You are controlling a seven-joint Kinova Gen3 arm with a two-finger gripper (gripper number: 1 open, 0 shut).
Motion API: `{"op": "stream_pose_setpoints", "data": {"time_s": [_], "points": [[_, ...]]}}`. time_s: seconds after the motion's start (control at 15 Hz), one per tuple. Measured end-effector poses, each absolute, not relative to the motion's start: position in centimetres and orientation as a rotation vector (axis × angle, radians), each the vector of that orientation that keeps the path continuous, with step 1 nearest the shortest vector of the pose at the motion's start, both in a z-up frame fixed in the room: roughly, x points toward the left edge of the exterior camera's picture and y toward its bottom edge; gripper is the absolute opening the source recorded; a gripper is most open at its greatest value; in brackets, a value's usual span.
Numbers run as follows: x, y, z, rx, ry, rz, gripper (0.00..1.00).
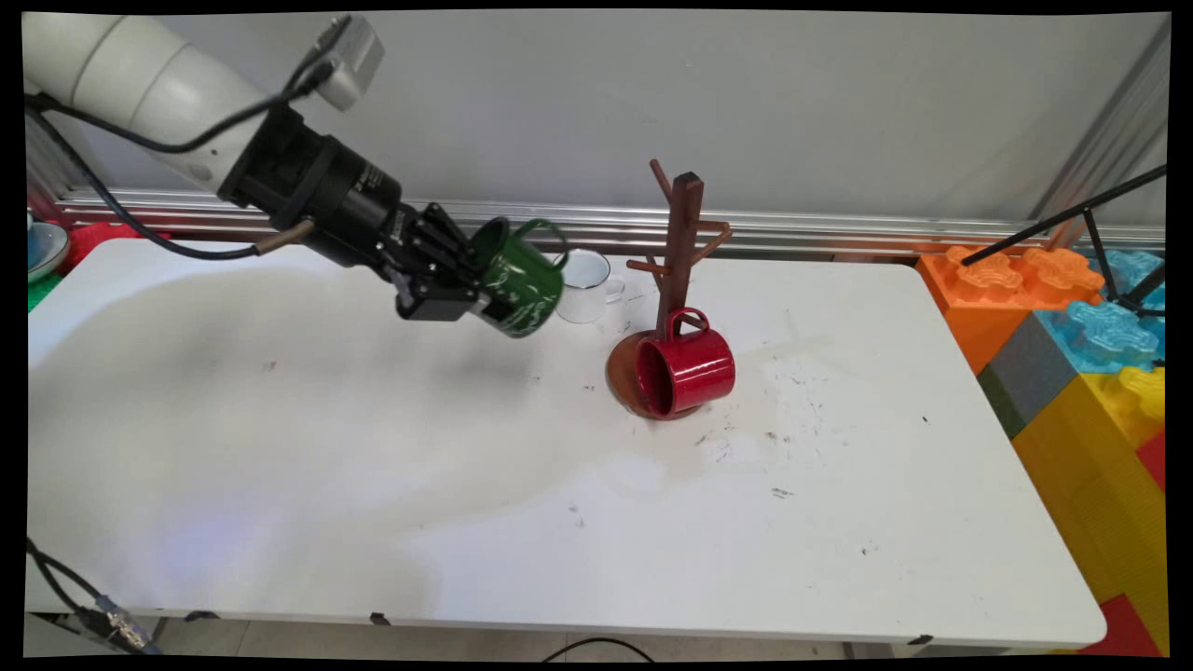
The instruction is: Place the picked object on the table
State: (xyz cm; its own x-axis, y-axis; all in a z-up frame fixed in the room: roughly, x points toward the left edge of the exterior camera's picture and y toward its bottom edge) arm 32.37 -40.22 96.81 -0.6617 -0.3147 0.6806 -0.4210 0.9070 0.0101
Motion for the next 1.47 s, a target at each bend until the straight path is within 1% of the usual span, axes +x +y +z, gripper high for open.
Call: {"op": "stream_pose_setpoints", "data": {"time_s": [0.33, 0.6, 1.2, 1.47], "points": [[34.0, -42.0, 94.7, 0.446, -2.536, 0.277, 0.00], [34.3, -43.1, 91.7, 0.413, -2.671, 0.326, 0.00], [32.2, -46.2, 84.0, 0.332, -2.861, 0.395, 0.00], [30.5, -47.7, 81.5, 0.301, -2.901, 0.411, 0.00]]}}
